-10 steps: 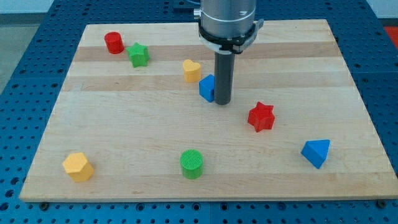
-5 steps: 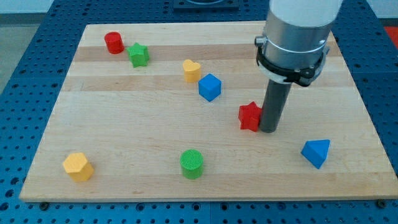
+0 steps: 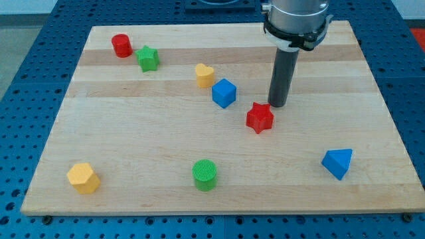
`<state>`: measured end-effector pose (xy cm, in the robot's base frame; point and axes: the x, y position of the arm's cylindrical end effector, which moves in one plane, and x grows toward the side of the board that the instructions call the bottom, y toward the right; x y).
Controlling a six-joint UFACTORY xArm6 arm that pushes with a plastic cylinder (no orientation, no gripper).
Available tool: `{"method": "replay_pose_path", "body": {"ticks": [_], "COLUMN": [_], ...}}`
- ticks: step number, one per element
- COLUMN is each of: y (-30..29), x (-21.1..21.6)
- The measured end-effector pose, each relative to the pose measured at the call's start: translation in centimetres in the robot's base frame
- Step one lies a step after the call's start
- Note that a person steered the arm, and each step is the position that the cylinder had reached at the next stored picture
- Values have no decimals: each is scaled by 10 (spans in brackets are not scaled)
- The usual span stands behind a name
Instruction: Adjust the blue blocks and red star in a diagonal line
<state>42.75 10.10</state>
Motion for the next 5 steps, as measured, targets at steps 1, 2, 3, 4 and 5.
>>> {"method": "replay_pose_path", "body": {"ticks": [1,2,3,4,5], "y": [73,167,212,223,223], "x": [1,6,24,27,27]}}
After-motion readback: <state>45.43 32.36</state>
